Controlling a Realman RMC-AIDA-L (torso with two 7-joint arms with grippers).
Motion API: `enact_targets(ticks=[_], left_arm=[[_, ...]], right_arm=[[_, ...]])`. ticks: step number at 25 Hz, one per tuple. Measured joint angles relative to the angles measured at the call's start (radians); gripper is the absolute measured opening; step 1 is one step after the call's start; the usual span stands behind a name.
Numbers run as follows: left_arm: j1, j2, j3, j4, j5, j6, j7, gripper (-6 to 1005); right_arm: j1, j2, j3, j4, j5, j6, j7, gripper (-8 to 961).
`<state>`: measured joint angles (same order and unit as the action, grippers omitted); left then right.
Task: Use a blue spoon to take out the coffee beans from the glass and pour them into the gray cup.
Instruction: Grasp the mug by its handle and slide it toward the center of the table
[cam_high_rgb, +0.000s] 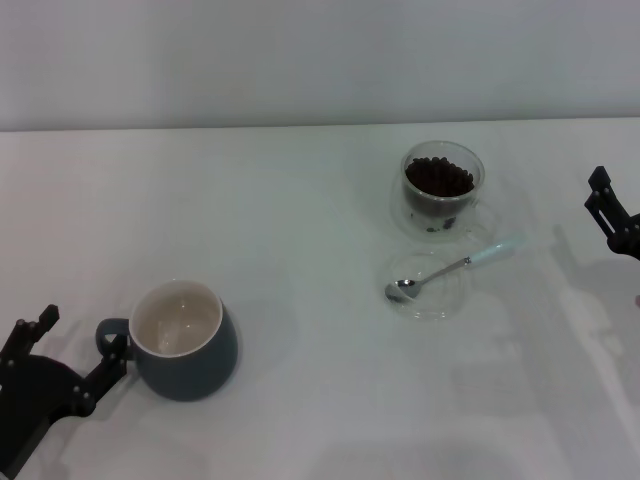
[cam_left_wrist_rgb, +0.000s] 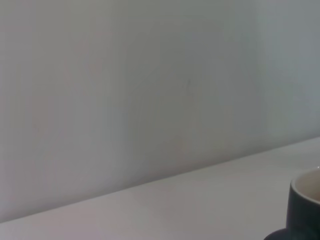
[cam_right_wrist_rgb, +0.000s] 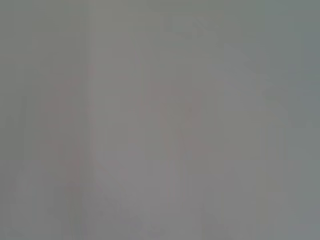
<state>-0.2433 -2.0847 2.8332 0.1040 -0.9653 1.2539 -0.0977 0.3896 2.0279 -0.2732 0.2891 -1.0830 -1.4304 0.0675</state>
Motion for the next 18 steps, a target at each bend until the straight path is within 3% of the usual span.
enact_targets(ticks=[7, 12, 15, 18], left_arm=[[-0.018, -0.001, 0.000, 0.007, -0.001, -0.028, -0.001, 865], [-0.020, -0.002, 0.000, 0.020, -0.001, -0.045, 0.002, 718], [-0.020, -0.001, 0.001, 0.030, -0.001, -0.052, 0.004, 471], [-0.024, 0.000, 0.003, 0.032, 0.001, -0.053, 0.004, 398]], right_arm=[[0.000, 0.000, 0.000, 0.000, 0.000, 0.001, 0.000, 875], [0.000, 0.000, 0.000, 0.000, 0.000, 0.001, 0.000, 875], [0.001, 0.000, 0.000, -0.001, 0.000, 0.001, 0.000, 875], [0.001, 0.000, 0.000, -0.001, 0.000, 0.003, 0.000, 875]])
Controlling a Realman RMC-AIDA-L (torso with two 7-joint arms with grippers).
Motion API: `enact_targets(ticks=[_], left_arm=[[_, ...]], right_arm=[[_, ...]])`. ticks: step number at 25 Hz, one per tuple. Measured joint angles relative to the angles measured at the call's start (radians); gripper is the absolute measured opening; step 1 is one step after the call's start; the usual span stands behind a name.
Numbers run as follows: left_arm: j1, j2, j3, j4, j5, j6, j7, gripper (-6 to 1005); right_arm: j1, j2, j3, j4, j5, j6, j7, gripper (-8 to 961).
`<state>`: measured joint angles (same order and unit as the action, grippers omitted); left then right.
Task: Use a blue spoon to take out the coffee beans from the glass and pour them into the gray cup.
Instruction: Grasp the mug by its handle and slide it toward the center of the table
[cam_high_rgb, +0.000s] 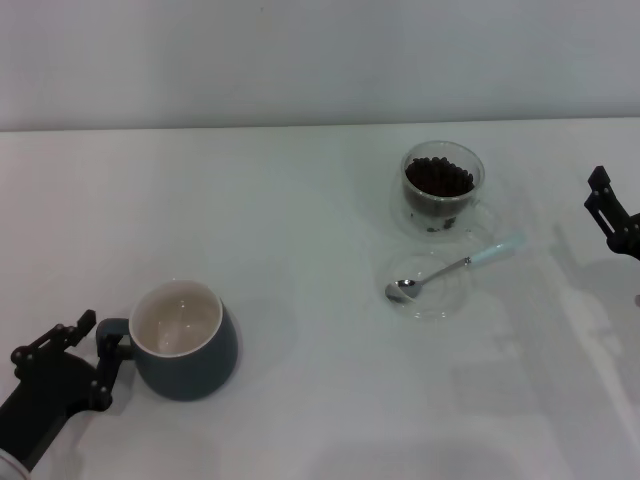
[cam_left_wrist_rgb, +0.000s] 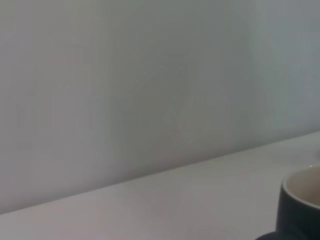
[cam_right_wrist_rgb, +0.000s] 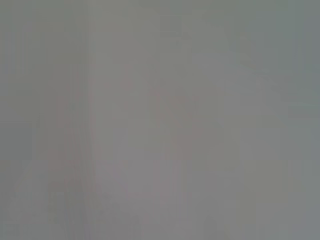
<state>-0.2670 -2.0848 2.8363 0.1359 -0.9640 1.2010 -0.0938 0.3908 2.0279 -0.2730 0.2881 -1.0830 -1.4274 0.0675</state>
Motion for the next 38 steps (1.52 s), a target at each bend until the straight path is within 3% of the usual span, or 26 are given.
enact_targets(ticks=[13, 29, 38], left_arm=[[-0.045, -0.003, 0.005, 0.030, 0.011, -0.047, 0.002, 94], [-0.156, -0.004, 0.006, 0.099, 0.064, -0.161, 0.013, 93], [-0.165, -0.007, -0.003, 0.129, 0.066, -0.197, 0.013, 94]], right_arm=[[0.000, -0.001, 0.000, -0.001, 0.000, 0.004, 0.000, 875], [0.013, -0.002, 0.000, -0.017, 0.000, 0.035, 0.000, 875], [0.000, -0.006, -0.001, -0.034, 0.000, 0.029, 0.000, 875]])
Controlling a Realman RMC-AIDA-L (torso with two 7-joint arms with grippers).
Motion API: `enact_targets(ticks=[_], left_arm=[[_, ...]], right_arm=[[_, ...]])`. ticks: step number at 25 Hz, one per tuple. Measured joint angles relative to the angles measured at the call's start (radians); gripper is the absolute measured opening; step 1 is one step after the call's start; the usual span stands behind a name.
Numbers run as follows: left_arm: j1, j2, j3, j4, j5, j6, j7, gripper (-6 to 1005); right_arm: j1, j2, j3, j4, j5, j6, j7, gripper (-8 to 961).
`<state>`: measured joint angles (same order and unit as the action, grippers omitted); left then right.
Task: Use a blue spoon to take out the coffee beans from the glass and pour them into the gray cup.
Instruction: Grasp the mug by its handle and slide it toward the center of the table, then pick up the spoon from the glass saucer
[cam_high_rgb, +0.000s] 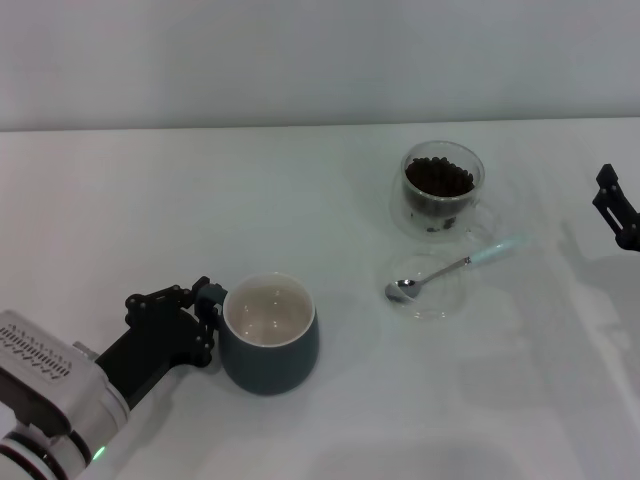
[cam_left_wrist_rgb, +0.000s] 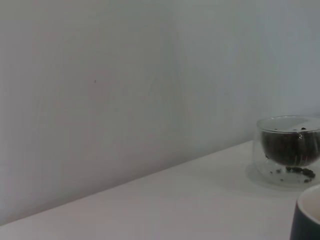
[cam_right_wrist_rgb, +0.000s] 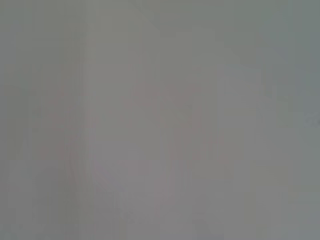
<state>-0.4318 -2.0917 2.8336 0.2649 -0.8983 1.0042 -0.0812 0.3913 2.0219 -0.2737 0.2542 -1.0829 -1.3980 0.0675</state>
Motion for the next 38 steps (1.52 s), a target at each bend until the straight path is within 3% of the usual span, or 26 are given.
enact_targets(ticks=[4, 24, 30, 33, 38], left_arm=[[0.014, 0.001, -0.002, 0.001, -0.004, 0.003, -0.004, 92], [0.107, 0.007, -0.026, 0.000, -0.005, 0.085, -0.001, 739], [0.148, 0.007, -0.027, -0.002, -0.005, 0.123, 0.000, 831], [0.175, 0.007, -0.027, -0.005, -0.007, 0.158, -0.001, 832], [0.247, 0.008, -0.030, -0.008, -0.097, 0.275, -0.003, 832]], right_arm=[[0.000, 0.000, -0.003, -0.006, 0.000, 0.004, 0.000, 875], [-0.006, 0.000, -0.008, -0.007, 0.000, -0.003, 0.000, 872], [-0.004, 0.001, -0.003, 0.000, 0.000, -0.009, 0.009, 871], [-0.007, 0.001, -0.002, 0.001, 0.000, -0.009, 0.127, 870], [-0.036, -0.009, -0.082, -0.044, 0.000, 0.034, 0.527, 869]])
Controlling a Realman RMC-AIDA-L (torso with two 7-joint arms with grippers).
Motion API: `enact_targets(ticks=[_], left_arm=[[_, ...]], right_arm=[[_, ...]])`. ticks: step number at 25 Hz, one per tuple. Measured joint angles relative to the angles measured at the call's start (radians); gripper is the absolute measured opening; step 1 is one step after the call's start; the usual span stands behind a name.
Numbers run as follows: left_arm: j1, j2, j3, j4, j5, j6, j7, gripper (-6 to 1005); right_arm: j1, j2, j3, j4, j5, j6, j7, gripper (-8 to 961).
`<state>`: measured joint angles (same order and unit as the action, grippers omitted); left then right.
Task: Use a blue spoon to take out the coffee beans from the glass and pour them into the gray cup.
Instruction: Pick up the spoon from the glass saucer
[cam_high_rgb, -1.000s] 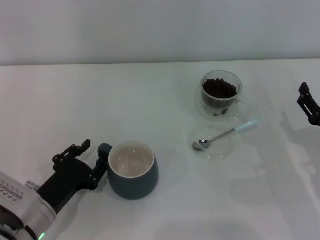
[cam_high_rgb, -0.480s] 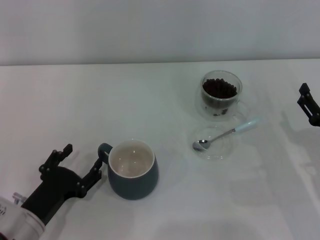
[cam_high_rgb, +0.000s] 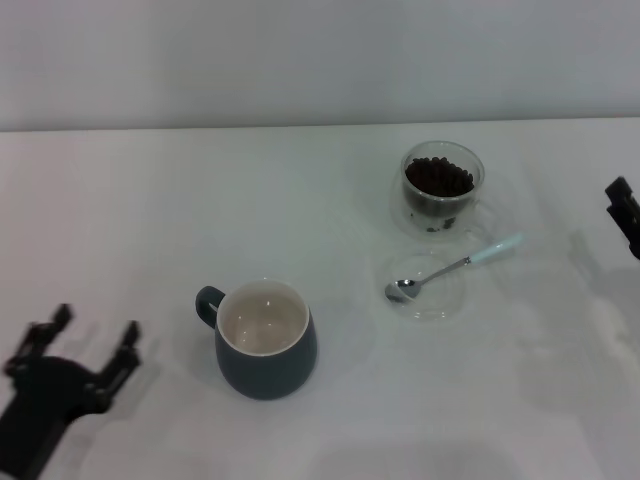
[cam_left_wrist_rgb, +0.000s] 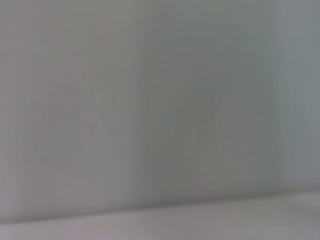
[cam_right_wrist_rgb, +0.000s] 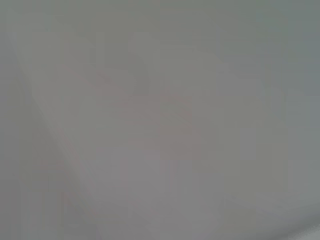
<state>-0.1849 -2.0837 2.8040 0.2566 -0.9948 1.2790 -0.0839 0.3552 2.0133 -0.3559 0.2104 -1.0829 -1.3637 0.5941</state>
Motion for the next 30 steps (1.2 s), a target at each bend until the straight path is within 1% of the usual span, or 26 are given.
enact_targets(ticks=[1, 2, 4, 5, 6, 9, 16, 22, 30], left_arm=[[0.000, 0.000, 0.000, 0.000, 0.000, 0.000, 0.000, 831], [0.028, 0.000, 0.000, -0.002, -0.064, 0.058, 0.000, 831], [0.038, 0.000, 0.000, -0.008, -0.093, 0.079, -0.002, 830], [0.038, 0.000, 0.000, -0.008, -0.093, 0.079, -0.002, 830], [0.043, 0.001, 0.000, -0.023, -0.132, 0.100, -0.003, 830], [0.044, 0.002, 0.000, -0.027, -0.153, 0.104, -0.004, 828], [0.048, 0.002, 0.000, -0.032, -0.176, 0.114, -0.004, 826], [0.043, 0.002, 0.000, -0.040, -0.176, 0.115, -0.005, 822], [0.033, 0.003, 0.000, -0.052, -0.187, 0.116, -0.005, 820]], right_arm=[[-0.005, 0.000, -0.030, -0.014, 0.000, 0.013, 0.085, 869], [-0.010, 0.000, -0.066, -0.028, 0.000, 0.028, 0.163, 869], [-0.013, -0.001, -0.125, -0.040, 0.000, 0.049, 0.279, 868], [-0.012, -0.001, -0.154, -0.042, 0.000, 0.058, 0.322, 868], [-0.010, -0.001, -0.175, -0.042, 0.000, 0.066, 0.352, 868], [-0.003, -0.001, -0.218, -0.040, -0.002, 0.092, 0.416, 868], [0.022, 0.004, -0.234, -0.034, -0.049, 0.125, 0.508, 869], [0.069, 0.014, -0.234, -0.032, -0.076, 0.172, 0.519, 869], [0.109, 0.015, -0.227, -0.017, -0.078, 0.215, 0.519, 868]])
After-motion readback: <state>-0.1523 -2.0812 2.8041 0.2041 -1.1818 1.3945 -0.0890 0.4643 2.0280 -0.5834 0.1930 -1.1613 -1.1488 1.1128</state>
